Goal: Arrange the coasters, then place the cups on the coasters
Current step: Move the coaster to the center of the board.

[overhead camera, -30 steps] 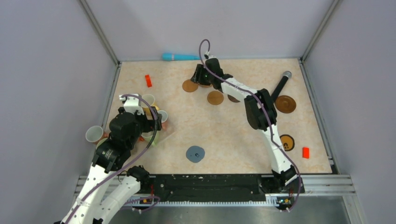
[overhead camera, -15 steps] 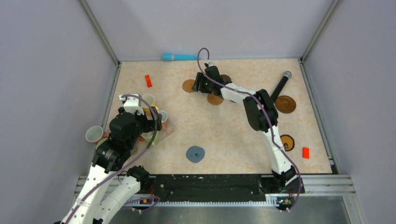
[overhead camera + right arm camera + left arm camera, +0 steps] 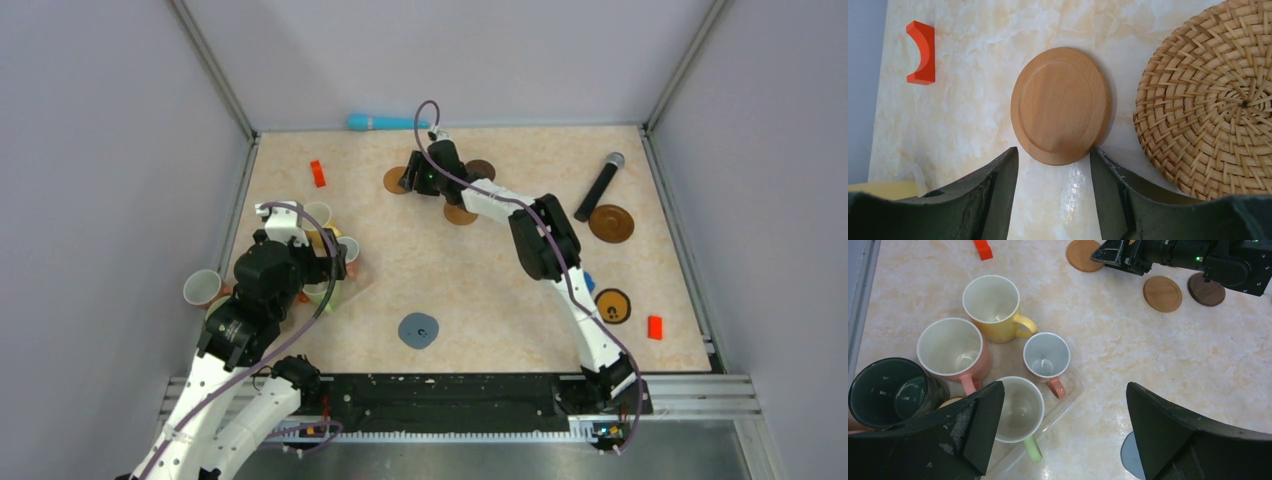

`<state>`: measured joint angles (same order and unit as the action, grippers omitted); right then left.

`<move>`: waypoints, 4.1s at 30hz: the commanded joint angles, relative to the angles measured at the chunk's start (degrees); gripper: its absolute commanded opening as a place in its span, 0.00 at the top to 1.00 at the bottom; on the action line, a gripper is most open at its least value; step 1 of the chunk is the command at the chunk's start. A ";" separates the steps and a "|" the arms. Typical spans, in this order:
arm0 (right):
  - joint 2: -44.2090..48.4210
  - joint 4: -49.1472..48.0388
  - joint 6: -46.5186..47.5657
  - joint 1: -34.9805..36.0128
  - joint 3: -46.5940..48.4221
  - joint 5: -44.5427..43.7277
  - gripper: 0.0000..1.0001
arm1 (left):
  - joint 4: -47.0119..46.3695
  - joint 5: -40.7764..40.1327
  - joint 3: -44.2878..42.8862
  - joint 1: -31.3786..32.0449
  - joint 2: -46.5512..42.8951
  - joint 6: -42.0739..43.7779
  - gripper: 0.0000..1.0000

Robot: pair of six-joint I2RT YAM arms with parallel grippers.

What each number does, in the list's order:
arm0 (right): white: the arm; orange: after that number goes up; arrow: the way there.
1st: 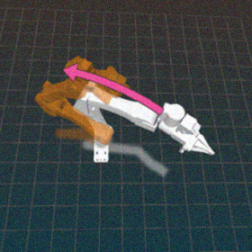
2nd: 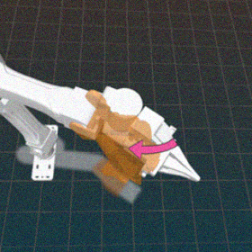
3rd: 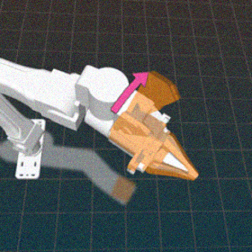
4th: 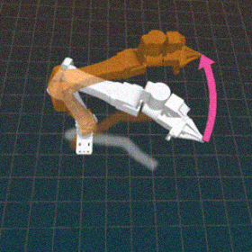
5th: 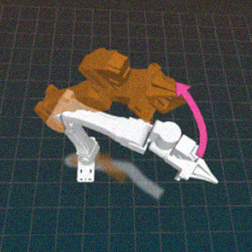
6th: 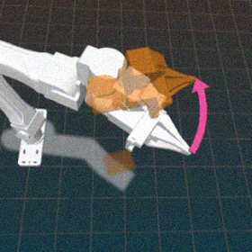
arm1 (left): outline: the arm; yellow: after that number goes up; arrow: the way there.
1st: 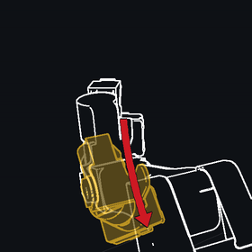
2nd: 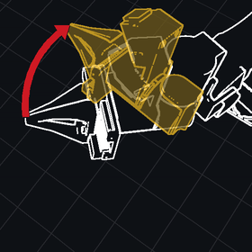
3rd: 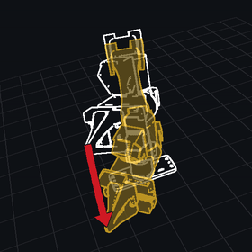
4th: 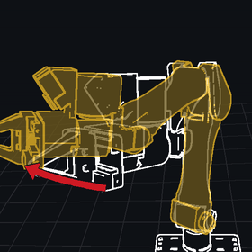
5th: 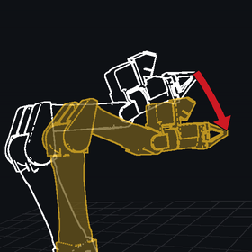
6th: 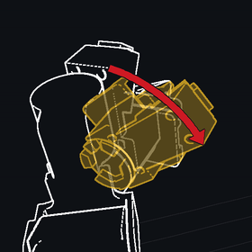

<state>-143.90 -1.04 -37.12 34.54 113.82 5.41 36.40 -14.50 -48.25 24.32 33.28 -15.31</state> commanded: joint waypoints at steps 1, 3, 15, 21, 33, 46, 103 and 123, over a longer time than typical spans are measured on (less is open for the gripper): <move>-3.19 0.78 0.61 0.57 4.09 -0.28 0.45 | -2.56 -0.61 0.41 0.12 0.17 -0.25 0.03; -4.00 0.94 0.98 0.45 5.42 0.38 0.45 | -2.56 -0.62 0.43 0.10 0.28 -0.25 0.03; 9.86 2.64 4.67 -2.49 -3.17 3.67 0.45 | -2.43 -0.92 0.44 0.12 0.57 -0.25 0.03; 23.22 6.02 5.36 -3.85 -18.00 -4.02 0.45 | -2.38 -0.98 0.43 0.12 0.22 -0.25 0.03; 40.66 9.66 -1.65 -7.79 -43.54 -18.05 0.45 | -2.47 -0.26 0.44 0.07 0.19 -0.31 0.03; 37.28 1.67 -2.26 -10.66 -48.55 -19.18 0.53 | -2.56 -0.35 0.44 0.05 0.18 -0.32 0.03; 25.44 -4.20 2.70 -16.55 -29.76 -8.86 0.65 | -2.53 -1.20 0.46 0.12 1.32 -0.16 0.03; 7.15 0.82 6.35 -14.26 -8.84 2.13 0.66 | -2.55 -0.98 0.38 0.04 2.17 -0.16 0.03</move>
<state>-134.54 -1.61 -31.92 19.07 100.73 6.07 36.38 -14.92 -48.14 24.32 35.27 -15.29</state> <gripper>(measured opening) 0.340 0.971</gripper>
